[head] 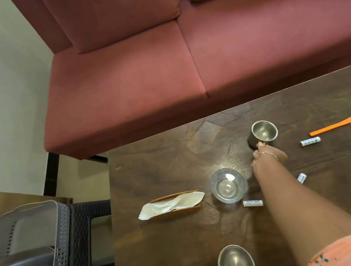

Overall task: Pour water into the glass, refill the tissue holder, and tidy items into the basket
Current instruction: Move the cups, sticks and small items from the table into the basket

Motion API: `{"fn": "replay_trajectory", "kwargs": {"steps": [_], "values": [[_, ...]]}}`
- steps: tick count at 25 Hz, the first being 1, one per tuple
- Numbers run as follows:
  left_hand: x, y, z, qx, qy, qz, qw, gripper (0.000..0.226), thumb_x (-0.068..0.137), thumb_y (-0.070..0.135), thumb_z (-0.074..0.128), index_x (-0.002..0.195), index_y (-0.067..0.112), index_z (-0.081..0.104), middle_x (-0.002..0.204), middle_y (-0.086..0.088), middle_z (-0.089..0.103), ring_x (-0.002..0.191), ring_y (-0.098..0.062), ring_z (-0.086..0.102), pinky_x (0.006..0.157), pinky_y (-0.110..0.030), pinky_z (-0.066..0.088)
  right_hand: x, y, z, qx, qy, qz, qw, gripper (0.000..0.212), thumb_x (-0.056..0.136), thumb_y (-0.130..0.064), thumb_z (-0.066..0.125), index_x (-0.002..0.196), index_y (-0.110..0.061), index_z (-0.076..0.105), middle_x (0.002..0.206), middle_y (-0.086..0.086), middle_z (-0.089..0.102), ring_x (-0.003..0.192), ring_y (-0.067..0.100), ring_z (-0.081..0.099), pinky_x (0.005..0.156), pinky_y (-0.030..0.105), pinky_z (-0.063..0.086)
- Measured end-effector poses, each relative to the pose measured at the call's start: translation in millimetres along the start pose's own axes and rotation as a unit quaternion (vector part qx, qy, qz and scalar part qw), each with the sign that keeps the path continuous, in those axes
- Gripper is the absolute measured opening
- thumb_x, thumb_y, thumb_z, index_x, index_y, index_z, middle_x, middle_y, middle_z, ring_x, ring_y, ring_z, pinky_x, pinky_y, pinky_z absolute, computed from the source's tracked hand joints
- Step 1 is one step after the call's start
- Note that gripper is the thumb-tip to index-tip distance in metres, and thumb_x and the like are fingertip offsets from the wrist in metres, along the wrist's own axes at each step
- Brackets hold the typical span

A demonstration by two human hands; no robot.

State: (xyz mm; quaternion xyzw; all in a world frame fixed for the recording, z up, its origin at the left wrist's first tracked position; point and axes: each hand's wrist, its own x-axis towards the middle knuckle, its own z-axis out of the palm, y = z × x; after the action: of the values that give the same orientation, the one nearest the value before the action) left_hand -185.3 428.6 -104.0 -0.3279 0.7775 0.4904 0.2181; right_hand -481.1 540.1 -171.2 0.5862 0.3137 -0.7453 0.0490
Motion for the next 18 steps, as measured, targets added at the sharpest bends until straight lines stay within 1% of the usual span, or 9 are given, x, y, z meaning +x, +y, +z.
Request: {"fn": "replay_trajectory", "kwargs": {"steps": [1,3,4,7,8,10,12,14,18], "values": [[-4.4,-5.0,1.0,-0.02,0.008,-0.004,1.0,0.027,0.064,0.04,0.077,0.049,0.027,0.059,0.054,0.007,0.061,0.062,0.005,0.058,0.065,-0.009,0.042,-6.3,-8.0,-5.7,-0.128,0.012,-0.087,0.988,0.018,0.084,-0.012,0.064,0.068,-0.004,0.06,0.05,-0.001,0.053,0.041,0.005,0.046,0.036,0.019,0.036],[-10.0,-11.2,-2.6,-0.054,0.015,-0.004,0.998,0.027,0.063,0.034,0.082,0.05,0.023,0.06,0.051,0.004,0.059,0.06,0.003,0.059,0.063,-0.01,0.042,-26.5,-20.0,-6.3,-0.166,-0.012,-0.132,0.977,0.013,0.081,-0.006,0.067,0.07,-0.003,0.062,0.059,0.0,0.056,0.049,0.007,0.05,0.035,0.011,0.042],[-11.3,-10.2,-7.1,-0.079,0.01,-0.012,0.997,0.027,0.064,0.029,0.083,0.051,0.02,0.061,0.049,0.004,0.058,0.058,0.004,0.058,0.062,-0.009,0.041,-34.8,-25.3,-10.9,-0.168,-0.04,-0.125,0.977,0.011,0.08,-0.005,0.068,0.071,-0.002,0.063,0.062,0.001,0.057,0.051,0.008,0.052,0.036,0.009,0.043],[-16.1,-0.7,-33.3,-0.15,-0.063,-0.048,0.986,0.029,0.053,0.032,0.084,0.049,0.013,0.063,0.053,0.002,0.062,0.057,-0.005,0.057,0.06,-0.012,0.04,-69.2,-33.3,-22.6,-0.19,-0.114,-0.172,0.96,0.01,0.08,0.0,0.066,0.071,0.0,0.061,0.066,0.004,0.059,0.056,0.009,0.056,0.045,0.009,0.05],[-20.3,1.7,-43.7,-0.176,-0.074,-0.056,0.98,0.028,0.051,0.032,0.084,0.049,0.012,0.064,0.057,-0.004,0.066,0.057,-0.009,0.059,0.06,-0.014,0.043,-83.8,-29.2,-26.7,-0.197,-0.144,-0.19,0.951,0.004,0.081,0.001,0.065,0.078,0.001,0.062,0.064,0.004,0.061,0.055,0.007,0.058,0.048,0.009,0.051],[-31.4,6.1,-69.7,-0.235,-0.078,-0.074,0.966,0.019,0.063,0.016,0.081,0.056,0.007,0.066,0.058,-0.011,0.068,0.052,-0.012,0.062,0.058,-0.018,0.048,-120.1,-11.4,-33.5,-0.202,-0.197,-0.212,0.935,0.002,0.082,0.002,0.063,0.08,0.0,0.062,0.05,-0.003,0.065,0.047,0.003,0.06,0.05,0.01,0.052],[-40.5,10.0,-99.4,-0.28,-0.06,-0.094,0.954,0.018,0.078,0.002,0.071,0.062,0.002,0.062,0.052,-0.01,0.066,0.046,-0.014,0.06,0.054,-0.023,0.051,-154.7,17.1,-38.8,-0.206,-0.238,-0.196,0.929,0.006,0.081,0.004,0.062,0.077,0.0,0.063,0.042,-0.007,0.063,0.043,0.001,0.06,0.053,0.012,0.054],[-52.5,9.1,-133.8,-0.308,-0.028,-0.109,0.945,0.021,0.083,0.004,0.065,0.063,0.004,0.061,0.049,-0.007,0.064,0.043,-0.012,0.058,0.053,-0.025,0.05,-190.7,55.1,-45.3,-0.223,-0.276,-0.15,0.923,0.003,0.082,0.005,0.06,0.081,0.003,0.062,0.045,-0.005,0.065,0.047,0.001,0.063,0.059,0.013,0.055],[-71.7,-17.0,-232.7,-0.324,0.047,-0.084,0.941,0.02,0.085,0.008,0.063,0.065,0.008,0.062,0.052,-0.002,0.065,0.047,-0.008,0.058,0.055,-0.021,0.051,-257.8,161.8,-48.7,-0.268,-0.359,-0.057,0.892,0.008,0.086,0.005,0.053,0.083,0.003,0.06,0.055,-0.003,0.07,0.056,0.003,0.067,0.07,0.015,0.053]]}}
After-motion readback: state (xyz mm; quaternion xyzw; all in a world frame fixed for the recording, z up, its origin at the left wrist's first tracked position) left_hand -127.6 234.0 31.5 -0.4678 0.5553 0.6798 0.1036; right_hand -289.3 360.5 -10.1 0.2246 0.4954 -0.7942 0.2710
